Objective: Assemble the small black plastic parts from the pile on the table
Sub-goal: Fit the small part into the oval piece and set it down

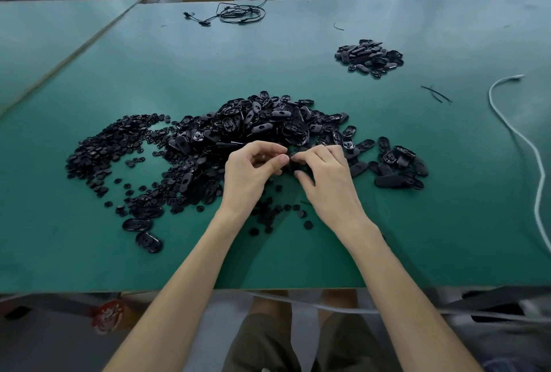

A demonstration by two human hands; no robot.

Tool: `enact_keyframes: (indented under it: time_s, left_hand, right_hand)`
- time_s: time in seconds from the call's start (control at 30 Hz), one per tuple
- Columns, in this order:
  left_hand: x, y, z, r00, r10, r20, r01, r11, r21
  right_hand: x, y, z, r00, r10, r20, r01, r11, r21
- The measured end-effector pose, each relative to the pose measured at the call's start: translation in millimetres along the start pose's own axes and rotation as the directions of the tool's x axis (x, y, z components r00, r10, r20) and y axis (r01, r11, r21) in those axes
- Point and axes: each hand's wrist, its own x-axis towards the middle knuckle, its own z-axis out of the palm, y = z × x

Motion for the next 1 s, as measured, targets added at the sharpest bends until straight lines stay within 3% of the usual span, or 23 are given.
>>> enact_keyframes:
  time_s: [0.13,0.3,0.43,0.57,0.7,1.0]
  left_hand:
    - [0.6,0.7,0.2,1.000,0.002,-0.013,-0.002,1.000,-0.021]
    - [2.0,0.2,1.2,1.000,-0.002,-0.008,0.002,1.000,-0.009]
    - [2.0,0.3,1.6,1.000,-0.002,-0.015,0.002,1.000,0.003]
    - [1.3,0.8,1.6,1.000,0.000,-0.014,0.000,1.000,0.006]
    - [0.8,2.4,3.0,1.000,0.002,-0.011,-0.002,1.000,-0.028]
    - [2.2,4.8,0.3,1.000,0.007,0.004,-0.007,1.000,0.025]
  right_hand:
    - [1.0,-1.1,-0.4,1.000,-0.002,-0.013,0.002,1.000,0.024]
    - [3.0,0.2,3.5,0.997,0.015,0.076,-0.010,0.998,-0.057]
    - [1.9,0.4,2.4,1.000,0.014,-0.021,-0.015,0.999,-0.031]
    - [2.0,0.5,-0.5,0.987,0.038,-0.154,-0.028,0.997,0.070]
    - [1.8,1.5,-4.1,0.992,0.067,-0.111,-0.035,0.962,0.270]
    - [2.9,2.9,-4.9,0.992,0.109,-0.071,-0.062,0.875,0.481]
